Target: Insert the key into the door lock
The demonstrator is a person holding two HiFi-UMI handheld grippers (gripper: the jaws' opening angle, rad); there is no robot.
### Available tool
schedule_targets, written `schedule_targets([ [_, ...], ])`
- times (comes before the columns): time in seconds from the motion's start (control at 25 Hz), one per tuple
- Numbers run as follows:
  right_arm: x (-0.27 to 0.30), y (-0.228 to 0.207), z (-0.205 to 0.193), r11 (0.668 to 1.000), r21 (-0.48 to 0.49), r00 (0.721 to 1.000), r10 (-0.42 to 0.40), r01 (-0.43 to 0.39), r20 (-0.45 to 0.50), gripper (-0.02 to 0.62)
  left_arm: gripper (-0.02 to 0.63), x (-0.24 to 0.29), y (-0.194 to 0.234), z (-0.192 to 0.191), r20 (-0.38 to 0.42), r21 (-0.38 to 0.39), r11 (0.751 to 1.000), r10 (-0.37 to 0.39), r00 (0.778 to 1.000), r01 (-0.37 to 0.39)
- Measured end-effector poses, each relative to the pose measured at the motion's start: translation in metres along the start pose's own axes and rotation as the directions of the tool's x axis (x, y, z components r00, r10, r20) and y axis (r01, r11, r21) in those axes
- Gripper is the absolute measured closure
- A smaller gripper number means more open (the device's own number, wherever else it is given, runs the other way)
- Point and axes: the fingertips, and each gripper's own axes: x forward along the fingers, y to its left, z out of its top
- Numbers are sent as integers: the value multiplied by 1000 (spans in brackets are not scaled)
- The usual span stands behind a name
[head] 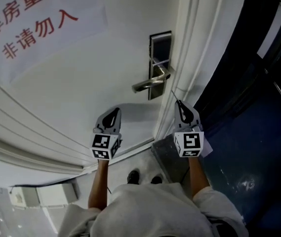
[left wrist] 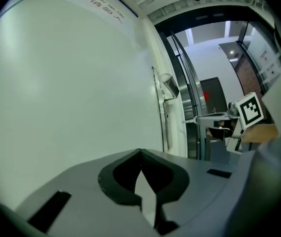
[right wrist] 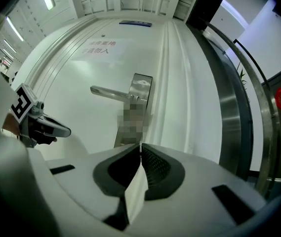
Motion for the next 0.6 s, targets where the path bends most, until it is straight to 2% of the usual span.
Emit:
schedule_targets([
  [0.2,15,25,18,995,-39,995,89,-87,43,566,589,-21,22,-2,-2,1,997,76,997,-76],
  [0.36,23,33,31,989,-89,990,121,-115,70,566,589,-29,29,-3,-1,-5,995,102,995,-102],
  [0.52,27,33,38,974,-198,989,130,-113,76,566,589,-30,30,-4,1,-9,995,102,995,-102],
  [0.6,28,32,39,952,-285,989,134,-109,69,566,589,-28,29,-4,1,-10,995,98,995,-98],
])
